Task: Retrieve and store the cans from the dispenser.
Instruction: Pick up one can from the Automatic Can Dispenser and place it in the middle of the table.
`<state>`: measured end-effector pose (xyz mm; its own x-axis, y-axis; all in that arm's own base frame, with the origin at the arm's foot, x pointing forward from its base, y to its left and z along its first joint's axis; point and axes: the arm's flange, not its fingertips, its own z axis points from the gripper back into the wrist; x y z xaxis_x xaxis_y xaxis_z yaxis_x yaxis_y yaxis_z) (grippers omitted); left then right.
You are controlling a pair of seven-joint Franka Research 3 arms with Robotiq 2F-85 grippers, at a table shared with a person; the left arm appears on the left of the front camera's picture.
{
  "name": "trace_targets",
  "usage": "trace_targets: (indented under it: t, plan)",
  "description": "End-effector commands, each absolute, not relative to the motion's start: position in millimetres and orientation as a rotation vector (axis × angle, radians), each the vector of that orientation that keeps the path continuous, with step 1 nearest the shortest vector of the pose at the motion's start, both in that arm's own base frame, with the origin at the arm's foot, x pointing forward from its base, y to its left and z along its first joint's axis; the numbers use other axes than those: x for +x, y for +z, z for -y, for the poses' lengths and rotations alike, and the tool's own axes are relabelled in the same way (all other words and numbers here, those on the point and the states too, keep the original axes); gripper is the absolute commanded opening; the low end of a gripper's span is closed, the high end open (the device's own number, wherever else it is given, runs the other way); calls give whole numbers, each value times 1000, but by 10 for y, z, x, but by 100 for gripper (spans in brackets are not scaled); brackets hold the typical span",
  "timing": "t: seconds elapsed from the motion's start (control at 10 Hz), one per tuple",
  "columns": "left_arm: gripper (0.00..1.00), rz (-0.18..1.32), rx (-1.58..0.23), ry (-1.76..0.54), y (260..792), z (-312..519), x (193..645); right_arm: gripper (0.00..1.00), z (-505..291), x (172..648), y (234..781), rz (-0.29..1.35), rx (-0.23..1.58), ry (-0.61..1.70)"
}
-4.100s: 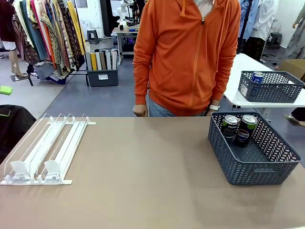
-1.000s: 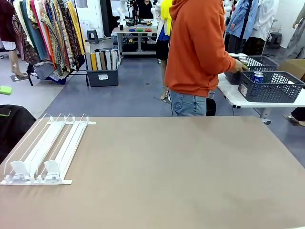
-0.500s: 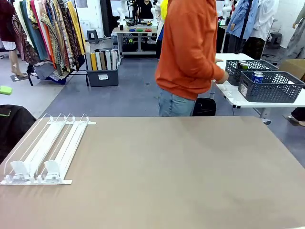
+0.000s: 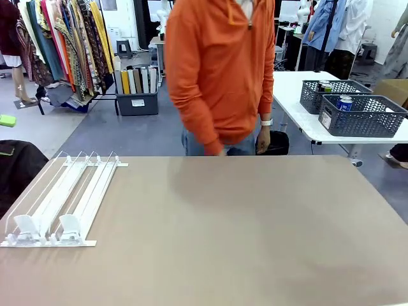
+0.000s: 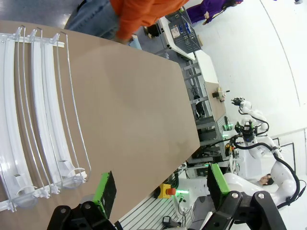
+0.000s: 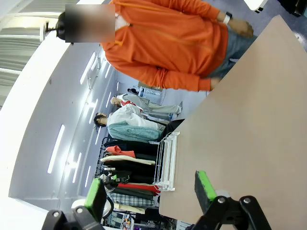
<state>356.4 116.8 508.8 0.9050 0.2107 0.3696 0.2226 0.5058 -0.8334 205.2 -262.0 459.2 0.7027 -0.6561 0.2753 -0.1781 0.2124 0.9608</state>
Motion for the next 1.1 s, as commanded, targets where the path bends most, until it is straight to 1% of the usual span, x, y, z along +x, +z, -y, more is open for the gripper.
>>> trace_targets:
  t: [0.0, 1.0]
  plan:
    - [100, 450, -1049, -8, 5095, -1165, 3539, 100, 2622, 2087, 4617, 804, 1353, -363]
    - [100, 450, -1049, -8, 5095, -1165, 3539, 100, 2622, 2087, 4617, 804, 1353, -363]
